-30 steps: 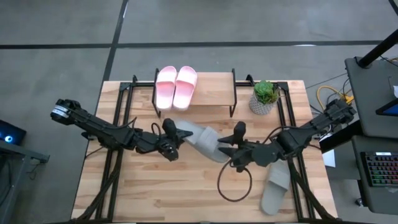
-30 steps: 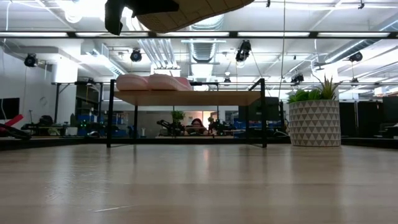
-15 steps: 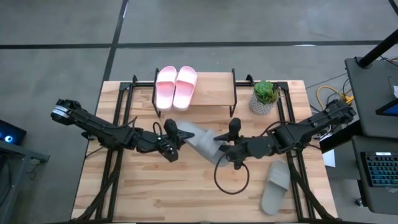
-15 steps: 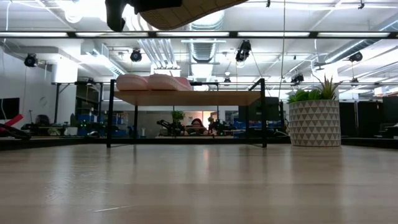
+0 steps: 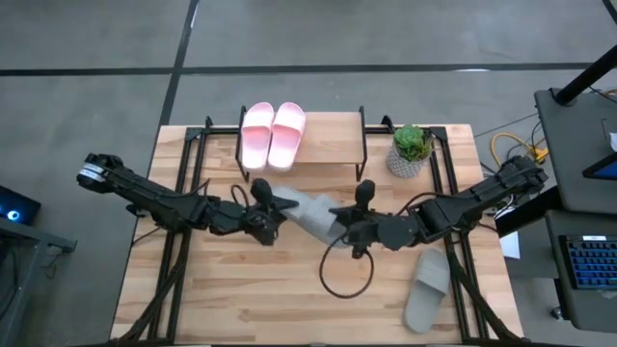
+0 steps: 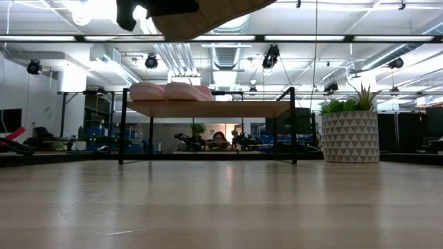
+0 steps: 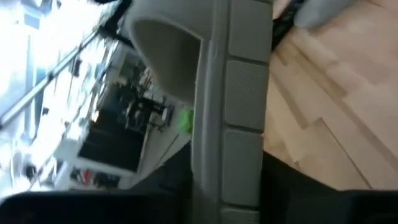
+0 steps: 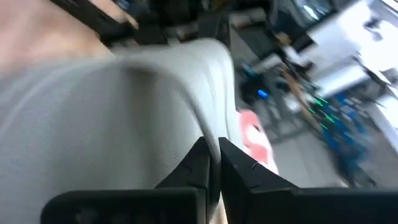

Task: Pick and place slides into the shelf
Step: Put the left gray slipper on the shelf

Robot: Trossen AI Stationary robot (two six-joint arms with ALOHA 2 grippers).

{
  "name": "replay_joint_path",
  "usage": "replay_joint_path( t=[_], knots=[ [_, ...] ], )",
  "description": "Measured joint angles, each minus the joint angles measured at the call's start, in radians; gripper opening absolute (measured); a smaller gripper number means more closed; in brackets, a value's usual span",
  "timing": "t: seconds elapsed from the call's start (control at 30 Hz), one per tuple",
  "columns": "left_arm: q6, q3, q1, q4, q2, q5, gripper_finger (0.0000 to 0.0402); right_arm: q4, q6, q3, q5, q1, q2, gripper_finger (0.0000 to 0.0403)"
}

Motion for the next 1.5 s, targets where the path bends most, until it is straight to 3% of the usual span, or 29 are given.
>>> replay_joint_path(
  t=[0.2, 0.37, 0.57, 0.77, 1.1, 1.5],
  knots=[
    [-0.132, -0.015, 0.002, -0.062, -0.100, -0.101, 0.0190, -0.009, -0.004, -0.004, 0.149, -0.010, 0.002, 0.0010],
    [-0.232, -0.030, 0.002, -0.164, -0.196, -0.101, 0.0223, 0.001, 0.000, -0.005, 0.172, -0.024, 0.002, 0.0009],
    [-0.445, -0.032, 0.002, -0.280, -0.293, -0.148, 0.0227, 0.030, -0.008, -0.005, 0.284, -0.053, 0.011, 0.0009],
    [-0.629, -0.033, 0.001, -0.337, -0.379, -0.159, 0.0228, 0.042, 0.023, -0.012, 0.327, -0.123, 0.011, 0.0009],
    [-0.758, -0.042, 0.002, -0.475, -0.474, -0.187, 0.0228, 0.045, 0.066, -0.040, 0.374, -0.297, 0.011, 0.0009],
    [-0.783, -0.114, 0.002, -0.470, -0.512, -0.295, 0.0228, 0.050, 0.046, -0.103, 0.338, -0.464, 0.011, 0.0009]
  ],
)
